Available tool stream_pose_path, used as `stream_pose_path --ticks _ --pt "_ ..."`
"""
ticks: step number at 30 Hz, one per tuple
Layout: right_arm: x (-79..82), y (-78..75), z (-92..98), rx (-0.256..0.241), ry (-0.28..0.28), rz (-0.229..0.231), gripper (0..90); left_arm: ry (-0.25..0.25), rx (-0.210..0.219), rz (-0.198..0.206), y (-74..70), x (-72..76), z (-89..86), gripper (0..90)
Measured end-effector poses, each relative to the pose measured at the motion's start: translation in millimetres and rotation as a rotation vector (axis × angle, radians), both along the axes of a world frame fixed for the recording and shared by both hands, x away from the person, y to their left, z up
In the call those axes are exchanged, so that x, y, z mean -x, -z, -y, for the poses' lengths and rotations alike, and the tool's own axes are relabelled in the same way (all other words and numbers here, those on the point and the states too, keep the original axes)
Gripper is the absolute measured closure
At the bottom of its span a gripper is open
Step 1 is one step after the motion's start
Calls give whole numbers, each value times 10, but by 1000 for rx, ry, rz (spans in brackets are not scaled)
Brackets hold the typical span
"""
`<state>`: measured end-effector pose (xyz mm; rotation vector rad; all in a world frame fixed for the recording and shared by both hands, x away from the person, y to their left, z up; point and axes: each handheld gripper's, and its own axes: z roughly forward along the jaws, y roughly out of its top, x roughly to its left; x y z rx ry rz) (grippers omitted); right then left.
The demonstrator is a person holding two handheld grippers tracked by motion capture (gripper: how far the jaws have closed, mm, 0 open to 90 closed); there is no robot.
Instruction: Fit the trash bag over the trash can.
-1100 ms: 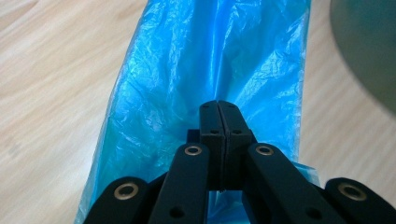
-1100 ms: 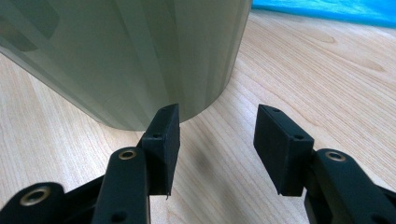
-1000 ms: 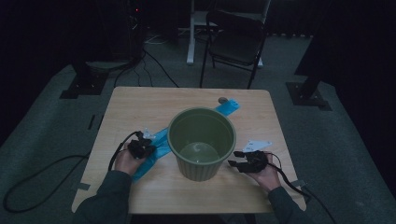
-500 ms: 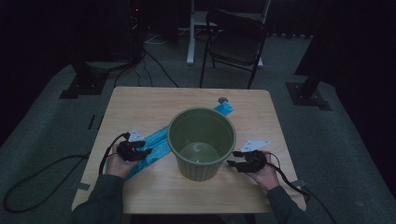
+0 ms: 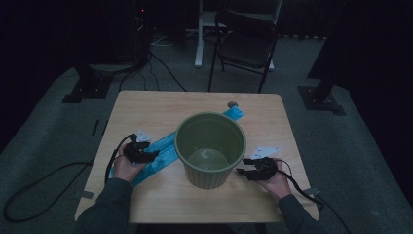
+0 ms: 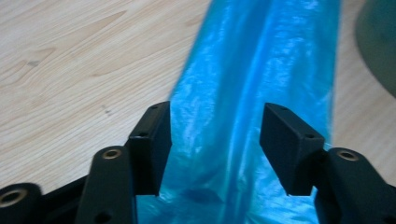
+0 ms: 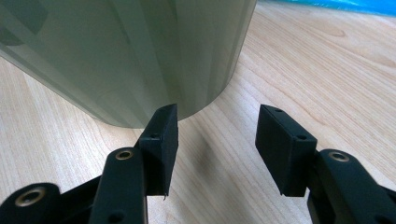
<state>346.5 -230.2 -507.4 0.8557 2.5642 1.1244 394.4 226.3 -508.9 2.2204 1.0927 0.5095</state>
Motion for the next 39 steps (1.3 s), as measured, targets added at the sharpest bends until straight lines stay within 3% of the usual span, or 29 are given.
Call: stream_pose_path --ticks 3,5,11,13,18,26,28,33,39 --pt "1 8 -7 10 -5 -1 485 -20 9 -10 16 -51 -23 400" --pt "3 13 -10 16 -4 -4 484 -33 17 -38 22 -111 -39 363" --pt "-10 36 4 33 1 -10 484 -46 30 -53 56 -245 -54 323" --pt "-9 36 6 34 1 -9 484 -23 43 -87 102 -285 -47 311" --pt "-1 43 -3 40 -2 -16 484 39 44 -113 125 -300 35 303" --pt "-4 51 -6 44 -6 -18 483 103 15 -121 137 -258 232 301" --pt "-6 53 -7 46 -7 -18 483 150 -6 -121 149 -222 381 291" --pt "-4 55 -9 49 -9 -21 483 210 -42 -130 190 -179 591 279" --pt "-7 62 -14 55 -9 -25 483 227 -34 -122 200 -150 655 274"
